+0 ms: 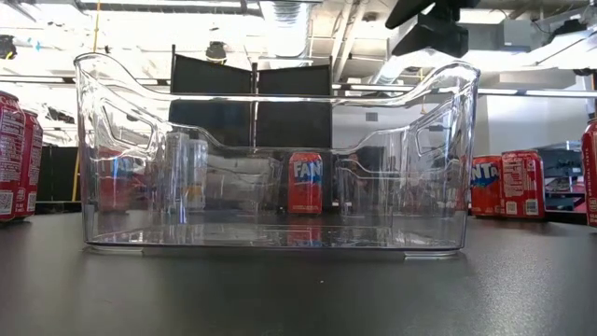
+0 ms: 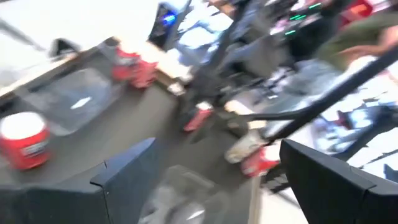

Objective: Sort soda cans
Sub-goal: Put the left white-yellow soda can into the top left transparent bin

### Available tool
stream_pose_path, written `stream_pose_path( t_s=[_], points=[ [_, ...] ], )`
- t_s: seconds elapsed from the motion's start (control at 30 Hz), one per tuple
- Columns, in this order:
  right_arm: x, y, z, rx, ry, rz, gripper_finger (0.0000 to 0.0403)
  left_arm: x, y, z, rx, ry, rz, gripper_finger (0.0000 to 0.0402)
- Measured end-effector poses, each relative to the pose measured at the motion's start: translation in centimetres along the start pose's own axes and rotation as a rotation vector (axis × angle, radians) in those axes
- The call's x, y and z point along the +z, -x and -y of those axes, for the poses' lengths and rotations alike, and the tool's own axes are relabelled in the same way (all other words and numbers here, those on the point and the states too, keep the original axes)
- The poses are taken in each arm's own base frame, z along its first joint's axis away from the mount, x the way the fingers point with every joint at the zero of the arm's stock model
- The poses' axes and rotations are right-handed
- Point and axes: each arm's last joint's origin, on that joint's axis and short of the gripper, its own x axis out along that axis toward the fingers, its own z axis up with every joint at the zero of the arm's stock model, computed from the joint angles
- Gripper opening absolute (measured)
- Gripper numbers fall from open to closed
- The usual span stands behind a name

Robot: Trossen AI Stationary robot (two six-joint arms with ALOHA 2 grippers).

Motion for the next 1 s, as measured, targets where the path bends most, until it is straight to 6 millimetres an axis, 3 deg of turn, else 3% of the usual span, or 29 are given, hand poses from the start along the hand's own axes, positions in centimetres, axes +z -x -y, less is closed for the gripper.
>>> stream_pose_path(
  t_s=[0.17,0.33,0.57,0.8,1.0],
  points=[
    [-0.5,0.2,-0.7,0.028,0.01,-0.013,0.0205,-0.8,0.7,0.9,0.0,0.008,-0.009,0.0334],
    [-1.3,0.4,-1.5,0.056,0.003,-0.032,0.0205,-1.7,4.0,0.4,0.112,-0.069,0.011,0.0334],
    [-2.2,0.8,-2.5,0.09,0.004,-0.054,0.0205,-0.8,6.1,1.1,0.033,-0.166,0.137,0.0334],
    [-2.6,1.1,-3.5,0.136,-0.04,-0.028,0.0205,-1.0,7.8,0.1,0.061,-0.243,0.114,0.0334],
    [-2.3,1.3,-4.0,0.111,-0.045,0.086,0.0205,-3.1,8.4,-2.0,0.187,-0.269,0.007,0.0334]
  ],
)
